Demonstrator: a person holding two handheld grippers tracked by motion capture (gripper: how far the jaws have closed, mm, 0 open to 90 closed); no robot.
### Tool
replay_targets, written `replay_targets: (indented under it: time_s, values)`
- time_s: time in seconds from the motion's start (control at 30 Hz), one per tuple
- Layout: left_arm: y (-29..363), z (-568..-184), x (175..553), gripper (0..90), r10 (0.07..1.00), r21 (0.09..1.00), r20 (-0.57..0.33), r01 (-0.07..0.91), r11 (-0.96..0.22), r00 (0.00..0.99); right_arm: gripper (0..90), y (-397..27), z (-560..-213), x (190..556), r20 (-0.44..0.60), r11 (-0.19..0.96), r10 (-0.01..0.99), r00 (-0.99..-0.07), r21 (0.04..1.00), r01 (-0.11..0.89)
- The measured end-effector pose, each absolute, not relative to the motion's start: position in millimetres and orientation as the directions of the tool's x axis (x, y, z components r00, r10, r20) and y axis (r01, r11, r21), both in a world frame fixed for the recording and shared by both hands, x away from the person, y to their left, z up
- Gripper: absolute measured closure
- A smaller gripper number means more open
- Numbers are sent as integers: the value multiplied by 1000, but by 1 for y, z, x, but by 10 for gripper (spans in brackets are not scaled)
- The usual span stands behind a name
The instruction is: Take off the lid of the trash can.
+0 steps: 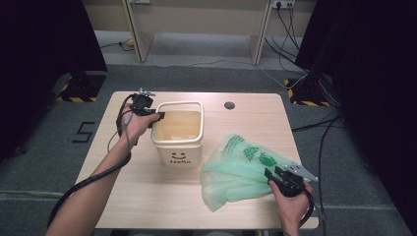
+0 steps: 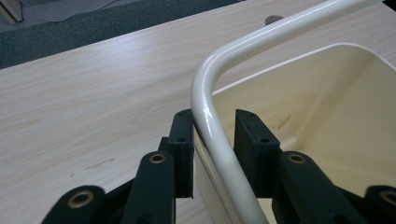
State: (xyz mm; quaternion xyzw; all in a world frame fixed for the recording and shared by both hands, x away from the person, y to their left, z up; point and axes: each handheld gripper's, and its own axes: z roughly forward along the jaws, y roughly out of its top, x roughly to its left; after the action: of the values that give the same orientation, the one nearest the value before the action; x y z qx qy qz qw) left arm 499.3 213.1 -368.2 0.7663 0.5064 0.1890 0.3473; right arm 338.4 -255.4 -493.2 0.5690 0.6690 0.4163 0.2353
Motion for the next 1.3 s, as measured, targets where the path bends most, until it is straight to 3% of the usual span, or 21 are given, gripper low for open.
replay_targets:
  time_s: [0.07,0.1,0.13,0.33,1.3]
  values:
    - [213,-368,499,719,908,724,-62,645,-246,415,538,-255,-493,338,160,5,957,-241,824,566]
    - [214,-367,499,801,902,733,-80,638,-235,424,538,-256,-493,339,159,6,957,-241,824,566]
    - [214,-367,499,769,902,733,-80,638,-235,424,538,-256,-493,339,159,5,957,-241,824,566]
    - [214,-368,498,800,907,730,-42,632,-259,420,537,-255,-493,339,159,7,957,-242,823,568]
    - [240,-352,498,808,940,693,-68,693,-197,335,538,-256,-493,338,160,4,958,-238,823,567]
